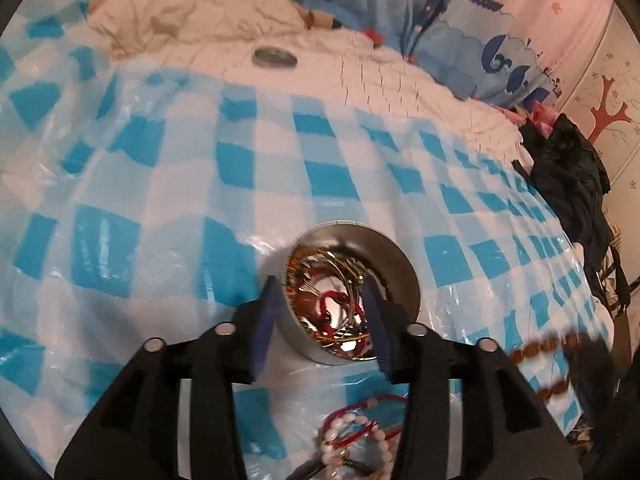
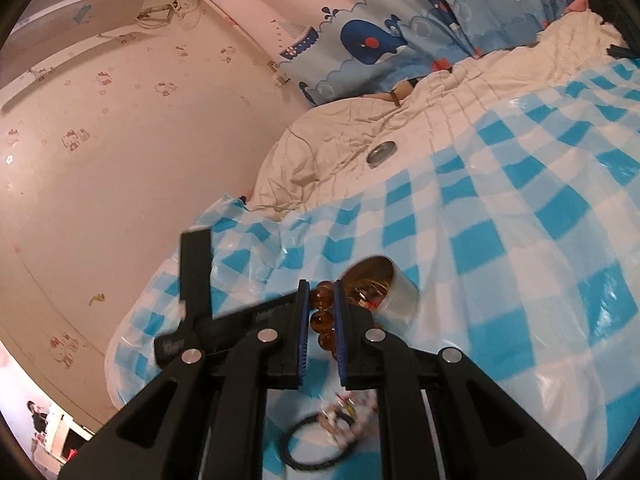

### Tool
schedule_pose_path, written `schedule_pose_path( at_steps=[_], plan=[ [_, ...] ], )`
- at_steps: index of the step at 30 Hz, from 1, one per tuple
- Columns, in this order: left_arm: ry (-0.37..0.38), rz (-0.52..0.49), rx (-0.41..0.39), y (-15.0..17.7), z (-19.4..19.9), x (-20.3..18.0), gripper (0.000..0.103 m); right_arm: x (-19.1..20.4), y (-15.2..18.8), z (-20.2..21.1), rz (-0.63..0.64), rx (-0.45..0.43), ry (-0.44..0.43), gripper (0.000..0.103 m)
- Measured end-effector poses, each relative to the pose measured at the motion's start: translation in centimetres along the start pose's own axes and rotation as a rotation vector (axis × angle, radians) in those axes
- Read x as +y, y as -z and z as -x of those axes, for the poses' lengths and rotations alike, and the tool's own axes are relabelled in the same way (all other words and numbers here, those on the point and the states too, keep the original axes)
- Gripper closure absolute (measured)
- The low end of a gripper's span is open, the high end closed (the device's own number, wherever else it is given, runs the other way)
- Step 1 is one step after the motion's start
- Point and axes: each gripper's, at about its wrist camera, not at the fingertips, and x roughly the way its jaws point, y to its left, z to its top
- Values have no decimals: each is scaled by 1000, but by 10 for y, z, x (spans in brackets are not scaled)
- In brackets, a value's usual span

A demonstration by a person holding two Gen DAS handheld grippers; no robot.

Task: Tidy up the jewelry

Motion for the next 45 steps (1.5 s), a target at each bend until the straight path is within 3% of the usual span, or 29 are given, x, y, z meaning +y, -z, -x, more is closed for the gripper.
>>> schedule_pose_path(
  at_steps=[2,5,7,8,9,13,18,21,24,26,30,36,45],
  plan=[
    [-14,-7,-23,2,12,4,49,7,-12,-12,0,-2,-32,91],
    [-40,-1,-46,5,30,14,45,9,-23,-33,-26,0,-70,91],
    [-71,-2,-61,9,41,20,39,3,-25,-57,-11,47,5,86],
    [-88,-4,-73,11,47,23,33,-5,-23,-72,3,89,110,66],
    [-103,-5,-82,13,52,24,26,-10,-21,-79,11,111,169,59],
    [-140,-18,-115,19,71,24,19,-13,-7,-60,105,112,279,57],
    [-185,-29,-137,46,87,19,9,-17,38,-21,221,95,430,32],
    [-191,-46,-116,56,88,9,9,-34,68,-18,205,77,549,28],
    [-198,-97,-157,58,100,-2,8,-41,77,-22,191,74,614,27],
    [-205,-117,-186,60,109,-6,8,-39,79,-22,208,51,634,21],
    [-199,-96,-169,58,114,-2,8,-37,81,-13,213,2,652,10],
    [-189,-69,-189,59,127,1,8,-37,80,-12,201,-2,668,9],
    [-200,-99,-144,60,112,-5,8,-40,79,-11,183,-8,655,8]
  ],
)
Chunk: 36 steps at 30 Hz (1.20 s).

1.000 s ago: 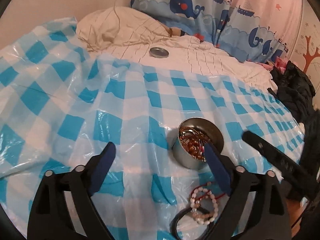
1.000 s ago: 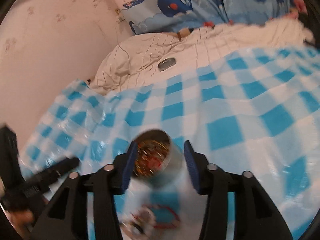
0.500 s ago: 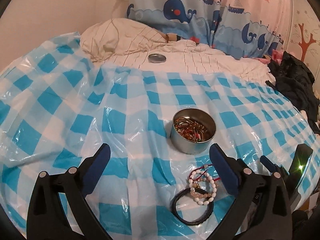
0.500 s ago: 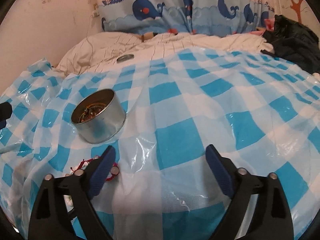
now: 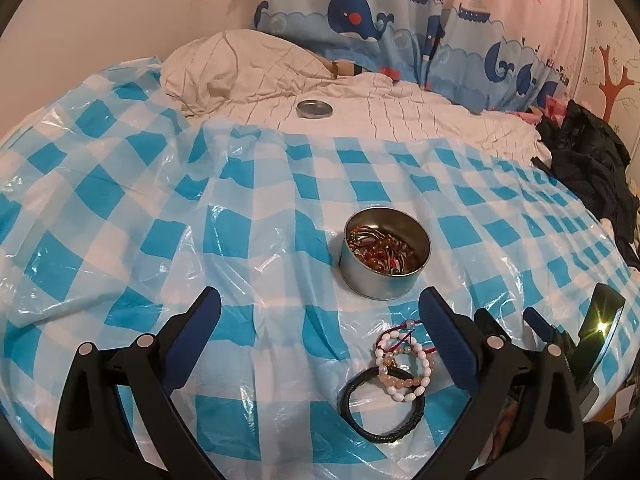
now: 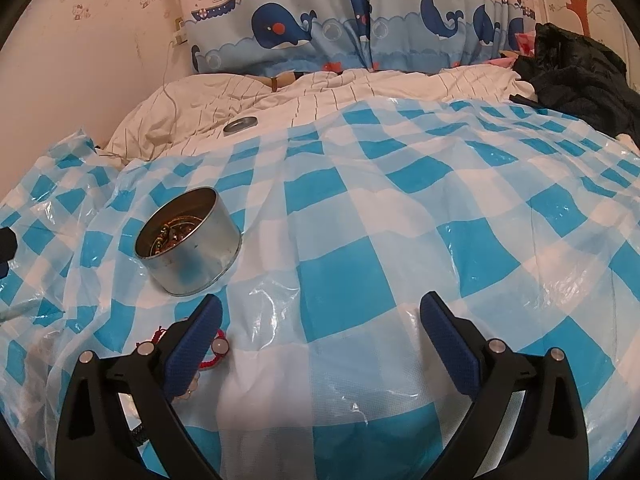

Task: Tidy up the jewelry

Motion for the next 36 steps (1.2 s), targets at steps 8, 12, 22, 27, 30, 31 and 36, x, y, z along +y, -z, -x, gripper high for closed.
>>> schedule_pose_path(
  at_steps=[8,12,22,27,30,31,36],
  plan=[
    [-2,-8,3,-1,-4,-5,8,0,0,-1,0,4,-2,8],
    [-1,-10,5,0,-5,-6,8,0,1,-2,0,7,-2,8],
    [-4,-12,8,1,-10,-9,8,0,2,-3,0,10,-2,8],
    [-4,-14,9,0,-10,-9,8,1,2,-4,0,11,-1,8],
    [-4,-14,9,0,-10,-10,8,0,2,-4,-1,10,-2,7],
    [-4,-15,9,0,-10,-10,8,0,2,-4,-1,11,-1,8],
    [-5,-18,12,1,-12,-10,8,0,2,-4,-1,11,-2,8]
  ],
)
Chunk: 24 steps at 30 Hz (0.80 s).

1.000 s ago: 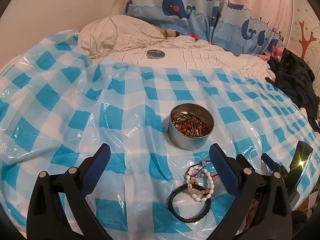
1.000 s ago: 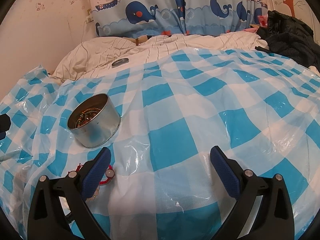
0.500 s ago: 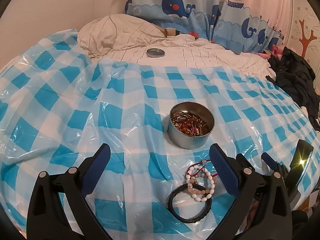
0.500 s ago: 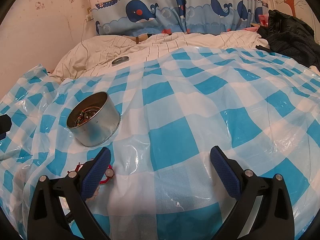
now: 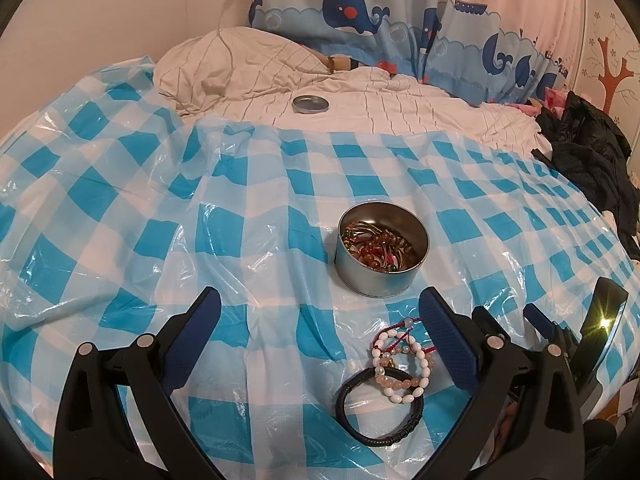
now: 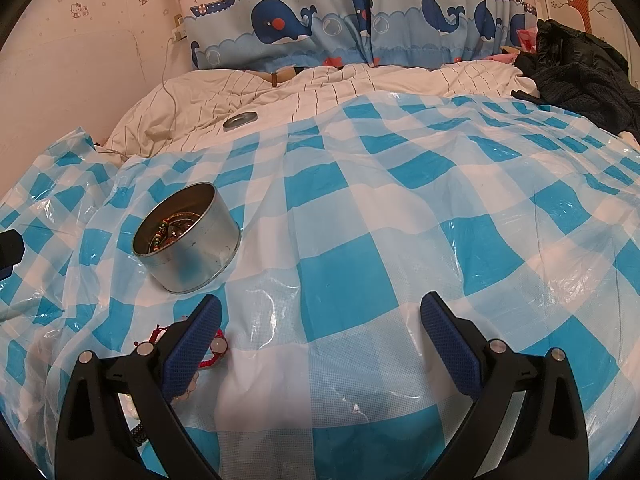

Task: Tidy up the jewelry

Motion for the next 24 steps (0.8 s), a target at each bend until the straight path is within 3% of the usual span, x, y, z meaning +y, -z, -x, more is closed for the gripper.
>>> schedule_pose_path(
  at_steps=[24],
  plan=[
    [-3,1,18,3,-7,-3,8,0,1,-2,0,3,0,7]
  ],
)
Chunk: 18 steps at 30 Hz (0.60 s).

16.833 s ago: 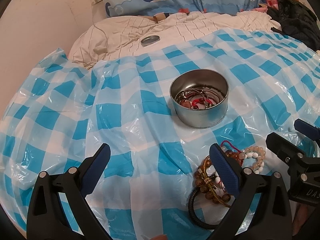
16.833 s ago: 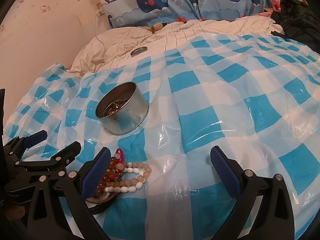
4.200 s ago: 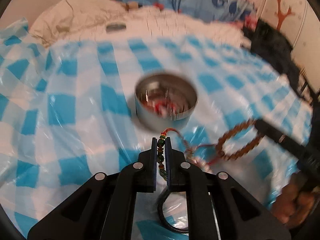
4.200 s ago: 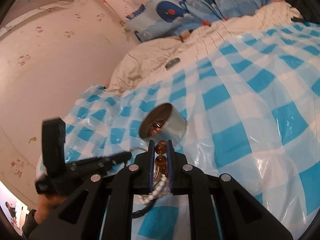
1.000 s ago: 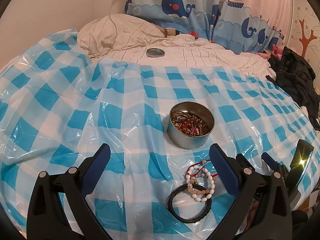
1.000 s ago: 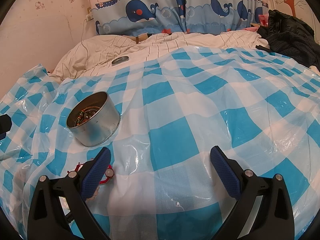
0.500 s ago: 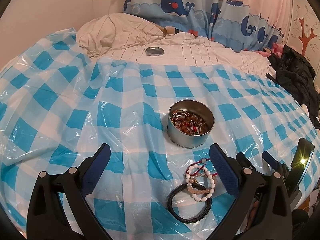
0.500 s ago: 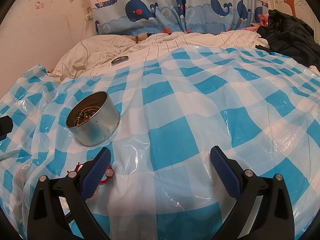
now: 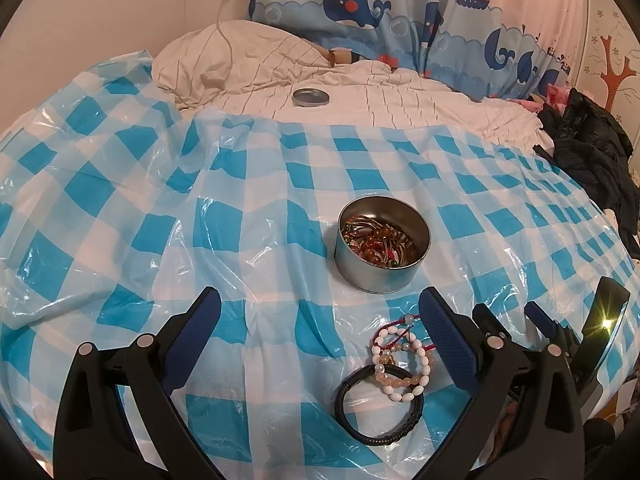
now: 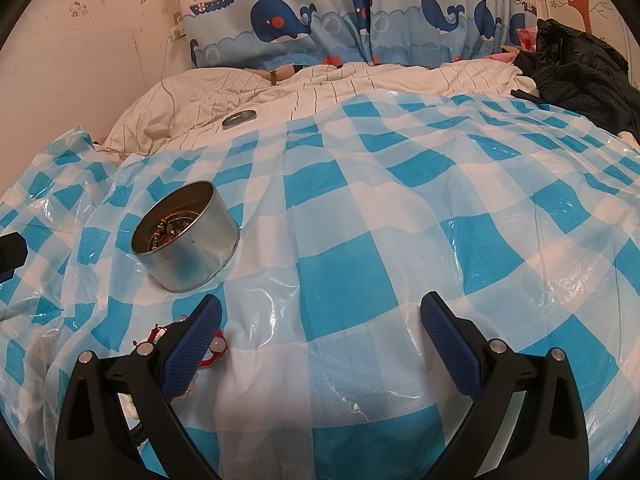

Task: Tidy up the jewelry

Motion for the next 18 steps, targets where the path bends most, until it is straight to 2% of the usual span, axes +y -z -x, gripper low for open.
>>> schedule_pose_path(
  at_steps=[18],
  plan=[
    [1,0,2,-1,-1,-2,8,0,0,0,0,2,0,7]
  ],
)
